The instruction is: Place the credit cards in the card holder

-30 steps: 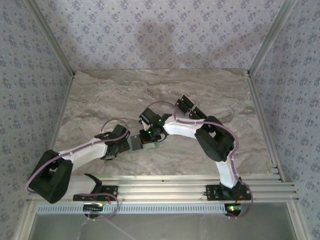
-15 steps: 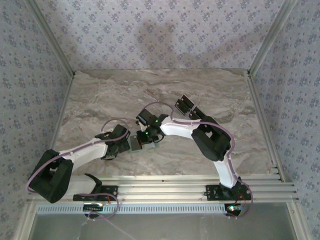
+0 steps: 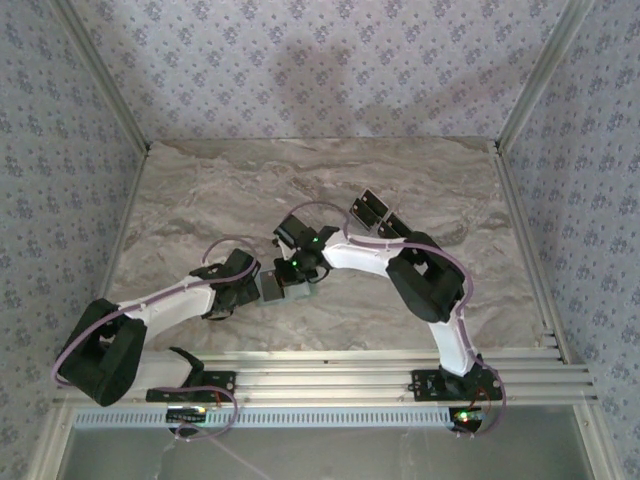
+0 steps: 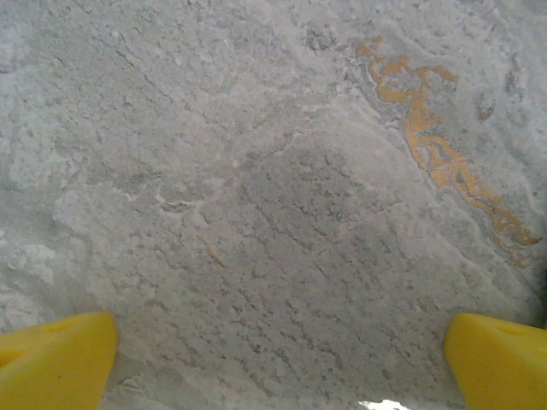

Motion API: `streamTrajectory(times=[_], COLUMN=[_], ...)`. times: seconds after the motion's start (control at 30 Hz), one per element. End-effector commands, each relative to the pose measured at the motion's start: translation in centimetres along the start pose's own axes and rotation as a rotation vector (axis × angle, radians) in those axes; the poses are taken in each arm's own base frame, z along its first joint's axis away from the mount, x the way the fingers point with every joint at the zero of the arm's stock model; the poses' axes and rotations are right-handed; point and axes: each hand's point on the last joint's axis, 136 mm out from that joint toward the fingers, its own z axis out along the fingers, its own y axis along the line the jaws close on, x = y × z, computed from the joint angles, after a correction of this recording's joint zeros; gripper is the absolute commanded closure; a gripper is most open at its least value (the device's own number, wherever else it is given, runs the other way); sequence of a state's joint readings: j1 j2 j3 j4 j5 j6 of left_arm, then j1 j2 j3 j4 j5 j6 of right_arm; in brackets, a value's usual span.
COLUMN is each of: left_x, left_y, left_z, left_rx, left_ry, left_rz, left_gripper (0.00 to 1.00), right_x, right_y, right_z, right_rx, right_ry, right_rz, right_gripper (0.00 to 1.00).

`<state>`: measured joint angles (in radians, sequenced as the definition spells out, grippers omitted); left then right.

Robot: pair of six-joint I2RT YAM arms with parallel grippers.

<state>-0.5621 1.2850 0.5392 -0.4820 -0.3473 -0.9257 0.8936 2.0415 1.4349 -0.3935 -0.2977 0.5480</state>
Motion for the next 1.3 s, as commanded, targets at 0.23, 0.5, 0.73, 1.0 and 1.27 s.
streamTrajectory(times=[0.23,0.5,0.73,1.0,1.27], left_x=[0.8,0.8,0.7,-1.2,-3.2], left_y=[0.3,0.3,0.2,-1.1,-2.5], left_z=[0.6,0.6,0.6,-1.8,-5.1], left_rx=[-0.009,-0.008,-0.003,0.075,0.190], left_ry=[0.031,0.032,0.031,-0.024,-0.084], left_rz=[0.021,0.022,0.025,0.035,0.024], left_gripper=[0.00,0.00,0.00,0.00,0.00], right_x=[0.0,0.1,0.0,-1.0,0.1], right_y=[-1.8,-1.0,0.2,1.2,-2.1], right_z=[0.2,1.4,1.7,-3.5,-8.0], right_rx=[0.051,0.044,0.033,0.028,0.191], right_ry=[0.013,0.034,0.037,-0.056,-0.108], right_rz=[0.006,-0.007,-0.028,-0.046,-0.037], right_gripper=[0.93,0.93,0.93,0.80,0.44])
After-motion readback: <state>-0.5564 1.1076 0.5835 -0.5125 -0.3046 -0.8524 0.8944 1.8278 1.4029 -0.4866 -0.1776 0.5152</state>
